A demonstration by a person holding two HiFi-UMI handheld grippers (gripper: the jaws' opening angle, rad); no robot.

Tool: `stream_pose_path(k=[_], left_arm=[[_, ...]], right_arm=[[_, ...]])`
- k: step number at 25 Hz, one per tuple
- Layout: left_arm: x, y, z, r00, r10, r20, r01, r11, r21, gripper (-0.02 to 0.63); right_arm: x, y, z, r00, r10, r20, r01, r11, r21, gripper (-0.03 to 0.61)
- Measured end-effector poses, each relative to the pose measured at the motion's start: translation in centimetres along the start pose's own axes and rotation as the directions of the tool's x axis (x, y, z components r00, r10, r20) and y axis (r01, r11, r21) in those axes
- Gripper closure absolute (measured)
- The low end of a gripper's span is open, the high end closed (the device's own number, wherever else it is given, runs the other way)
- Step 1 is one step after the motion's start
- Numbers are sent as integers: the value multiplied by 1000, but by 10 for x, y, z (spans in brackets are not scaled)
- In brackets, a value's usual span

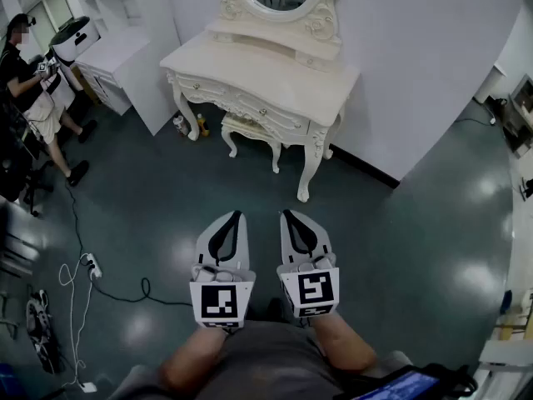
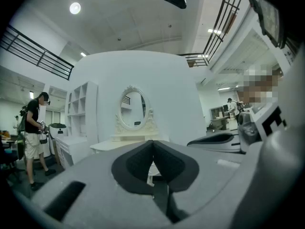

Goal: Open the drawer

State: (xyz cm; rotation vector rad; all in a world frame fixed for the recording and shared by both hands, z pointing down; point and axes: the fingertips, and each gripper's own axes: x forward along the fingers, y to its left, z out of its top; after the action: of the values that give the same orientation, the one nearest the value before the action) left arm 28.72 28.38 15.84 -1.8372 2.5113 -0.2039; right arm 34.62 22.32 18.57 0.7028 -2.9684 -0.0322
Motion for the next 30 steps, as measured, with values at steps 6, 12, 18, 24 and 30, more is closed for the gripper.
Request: stream_pose_path(k=[6, 12, 18, 24, 30], left_arm=[[2, -2, 5, 1000, 3, -3, -3, 1000, 2, 598], [2, 2, 3, 1000, 13, -18, -13, 1000, 9, 598], [14, 27, -10, 998, 38, -42, -39, 999, -15, 599], [48, 67, -35, 996, 37, -75, -40, 999, -37, 598], [113, 124, -66, 992, 18, -127, -28, 997, -75, 598]], right_arm=[[0, -5, 2, 1000, 7, 1, -7, 1000, -8, 566], [6, 0, 0, 999, 41, 11, -41, 998, 38, 565], [34, 7, -9, 999, 54, -5, -54, 998, 41, 565], [87, 10, -24, 998, 47, -41, -45, 998, 36, 565], [167, 4, -50, 995, 20, -101, -16, 999, 40, 565]])
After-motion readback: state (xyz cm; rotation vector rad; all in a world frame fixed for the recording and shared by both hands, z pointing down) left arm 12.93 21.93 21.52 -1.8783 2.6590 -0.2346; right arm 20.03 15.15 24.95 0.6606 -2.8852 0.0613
